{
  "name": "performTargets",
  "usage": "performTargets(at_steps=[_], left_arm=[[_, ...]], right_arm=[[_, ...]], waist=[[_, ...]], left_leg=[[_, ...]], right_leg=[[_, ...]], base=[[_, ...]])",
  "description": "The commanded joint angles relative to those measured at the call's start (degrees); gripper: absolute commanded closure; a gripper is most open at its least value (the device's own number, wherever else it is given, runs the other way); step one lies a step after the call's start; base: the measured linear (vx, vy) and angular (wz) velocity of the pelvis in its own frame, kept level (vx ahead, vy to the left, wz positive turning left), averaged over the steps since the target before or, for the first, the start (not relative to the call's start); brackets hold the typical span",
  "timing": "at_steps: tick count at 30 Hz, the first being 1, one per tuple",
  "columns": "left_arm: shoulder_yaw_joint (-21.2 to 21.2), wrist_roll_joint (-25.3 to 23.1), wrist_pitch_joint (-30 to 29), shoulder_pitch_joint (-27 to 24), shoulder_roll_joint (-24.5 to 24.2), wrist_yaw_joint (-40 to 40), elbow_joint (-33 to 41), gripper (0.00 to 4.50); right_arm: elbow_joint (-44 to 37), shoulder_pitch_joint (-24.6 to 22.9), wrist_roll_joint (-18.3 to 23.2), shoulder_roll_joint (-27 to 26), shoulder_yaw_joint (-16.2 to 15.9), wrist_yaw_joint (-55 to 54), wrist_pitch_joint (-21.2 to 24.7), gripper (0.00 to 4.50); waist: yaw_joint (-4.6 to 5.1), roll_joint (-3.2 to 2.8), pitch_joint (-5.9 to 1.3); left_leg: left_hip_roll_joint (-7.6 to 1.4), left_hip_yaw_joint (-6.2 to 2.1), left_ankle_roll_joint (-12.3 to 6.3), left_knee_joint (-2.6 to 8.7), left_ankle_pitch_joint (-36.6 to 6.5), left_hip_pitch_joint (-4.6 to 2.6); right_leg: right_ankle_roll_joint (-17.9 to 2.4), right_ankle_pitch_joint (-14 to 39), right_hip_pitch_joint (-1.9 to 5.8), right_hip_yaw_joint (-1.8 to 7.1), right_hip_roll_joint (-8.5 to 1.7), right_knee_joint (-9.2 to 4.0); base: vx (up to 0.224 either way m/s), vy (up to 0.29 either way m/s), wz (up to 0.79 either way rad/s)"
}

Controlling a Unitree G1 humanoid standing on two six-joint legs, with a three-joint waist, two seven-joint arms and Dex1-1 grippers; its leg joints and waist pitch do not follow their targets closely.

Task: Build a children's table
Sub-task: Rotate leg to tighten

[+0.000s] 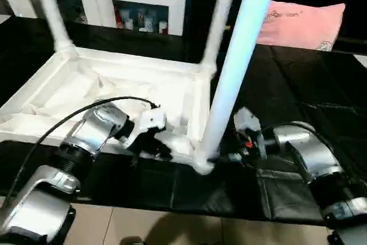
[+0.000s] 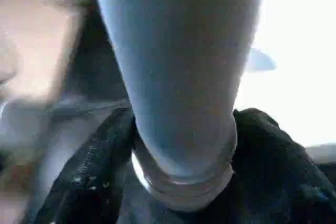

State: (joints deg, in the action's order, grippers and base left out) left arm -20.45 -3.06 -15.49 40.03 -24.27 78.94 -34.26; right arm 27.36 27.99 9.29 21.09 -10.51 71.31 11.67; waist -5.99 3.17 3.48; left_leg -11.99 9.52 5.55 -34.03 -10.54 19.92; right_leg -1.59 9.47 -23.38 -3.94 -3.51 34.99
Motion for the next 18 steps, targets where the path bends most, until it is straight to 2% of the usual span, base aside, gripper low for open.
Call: performTargets(at_steps=[1,2,4,6,7,8,9,10,11,12,14,16,17,18], left_arm=[[2.3,3.1,-4.2,1.9,6.2,-6.8,0.8,4.5],[2.5,3.1,-5.1,2.2,7.0,-8.0,0.7,4.5],[2.9,3.0,-7.0,2.7,8.5,-10.0,0.5,4.5],[4.0,2.4,-9.7,3.9,11.1,-14.6,-0.5,4.5],[4.6,2.1,-10.5,4.8,12.6,-17.3,-1.3,4.5],[5.4,1.2,-10.8,6.2,14.6,-21.9,-3.0,4.5],[5.4,1.2,-10.8,6.2,14.6,-21.9,-3.0,4.5],[5.5,0.7,-10.5,6.7,15.1,-23.6,-3.8,4.5],[6.1,0.3,-10.8,7.3,15.8,-26.0,-4.4,4.5],[6.4,0.1,-11.0,7.6,16.3,-27.5,-4.8,4.5],[6.6,-0.1,-11.2,7.9,16.6,-28.6,-5.0,4.5],[7.1,-0.4,-11.5,8.2,17.1,-30.0,-5.3,4.5],[7.3,-0.4,-11.8,8.2,17.3,-30.2,-5.2,4.5],[7.3,-0.4,-11.8,8.2,17.3,-30.2,-5.2,4.5]], right_arm=[[0.3,-0.7,-0.8,-5.0,-0.5,-10.1,3.5,1.83],[0.6,-0.7,-1.0,-6.3,-0.1,-12.5,4.5,1.86],[0.6,-0.9,-1.3,-8.6,0.8,-17.1,6.7,1.87],[1.6,-0.3,-1.0,-12.7,3.0,-24.6,11.2,1.87],[2.8,0.4,-0.8,-15.2,4.1,-28.6,13.0,1.87],[5.2,1.9,-2.0,-18.7,4.6,-34.5,13.0,1.87],[5.2,1.9,-2.0,-18.7,4.6,-34.5,13.0,1.87],[6.6,2.7,-2.2,-20.0,5.0,-36.7,12.3,1.87],[8.1,3.9,-2.0,-21.7,6.1,-39.8,12.3,1.87],[9.1,4.7,-1.8,-22.9,6.9,-41.9,12.3,1.87],[9.9,5.3,-1.8,-23.8,7.5,-43.8,12.2,1.87],[12.0,7.4,-1.9,-25.7,9.8,-48.6,12.1,1.87],[12.5,8.0,-2.0,-26.4,10.9,-50.0,12.2,1.52],[12.5,8.0,-2.0,-26.4,10.9,-50.0,12.2,1.52]], waist=[[0.4,-0.21,-3.49],[0.85,-0.09,-3.55],[1.4,0.05,-3.68],[1.94,-0.2,-3.6],[2.12,-0.14,-3.6],[2.29,-0.43,-3.6],[2.44,-0.48,-3.53],[2.44,-0.44,-3.57],[2.54,-0.41,-3.52],[2.76,-0.57,-3.5],[2.77,-0.66,-3.65],[2.86,-0.52,-3.61],[3.0,-0.55,-3.71],[3.04,-0.58,-3.67]], left_leg=[[-0.78,-0.06,-0.03,4.09,-14.6,-0.46],[-0.6,-0.27,0.17,4.15,-14.5,-0.15],[-0.53,-0.39,0.14,4.19,-12.9,0.33],[-0.47,-0.17,-0.22,4.02,-13.3,0.0],[-0.29,-0.18,-0.27,3.93,-14.1,-0.28],[-0.27,-0.35,-0.09,4.0,-14.6,-0.28],[-0.29,-0.29,0.06,3.99,-15.0,-0.34],[-0.14,-0.34,0.01,3.86,-15.9,-0.68],[-0.16,-0.41,-0.32,4.04,-16.0,-0.48],[-0.31,-0.47,-0.12,4.15,-16.5,-0.58],[-0.25,-0.47,-0.17,4.14,-17.0,-0.76],[-0.51,-0.57,-0.14,4.42,-16.9,-0.48],[-0.47,-0.67,0.13,4.5,-16.8,-0.42],[-0.47,-0.64,0.17,4.5,-16.9,-0.46]], right_leg=[[-6.7,28.5,2.62,2.16,-4.27,-5.64],[-5.7,30.3,2.86,1.99,-4.35,-5.85],[-4.7,30.0,3.14,1.95,-4.31,-5.81],[-5.2,29.0,2.59,2.18,-4.05,-5.93],[-5.3,30.0,2.38,2.0,-4.02,-6.14],[-5.0,31.2,2.48,1.86,-4.12,-6.26],[-4.7,31.7,2.19,1.86,-4.1,-6.45],[-4.3,32.9,2.15,1.72,-4.18,-6.75],[-4.2,32.4,2.34,1.81,-4.14,-6.71],[-4.4,32.1,2.04,1.84,-4.15,-6.58],[-4.4,31.3,2.08,1.84,-4.06,-6.62],[-5.1,29.1,2.25,2.01,-4.09,-6.18],[-5.5,28.4,2.41,1.96,-4.08,-6.0],[-5.6,28.0,2.34,2.01,-4.04,-6.02]], base=[[0.0,0.0,0.0],[0.0,0.0,0.0],[0.0,0.0,0.0],[0.0,0.0,0.0],[0.0,0.0,0.0],[0.0,0.0,0.0],[0.0,0.0,0.0],[0.0,0.0,0.0],[0.0,0.0,0.0],[0.0,0.0,0.0],[0.0,0.0,0.0],[0.0,0.0,0.0],[0.0,0.0,0.0],[0.0,0.0,0.0]])
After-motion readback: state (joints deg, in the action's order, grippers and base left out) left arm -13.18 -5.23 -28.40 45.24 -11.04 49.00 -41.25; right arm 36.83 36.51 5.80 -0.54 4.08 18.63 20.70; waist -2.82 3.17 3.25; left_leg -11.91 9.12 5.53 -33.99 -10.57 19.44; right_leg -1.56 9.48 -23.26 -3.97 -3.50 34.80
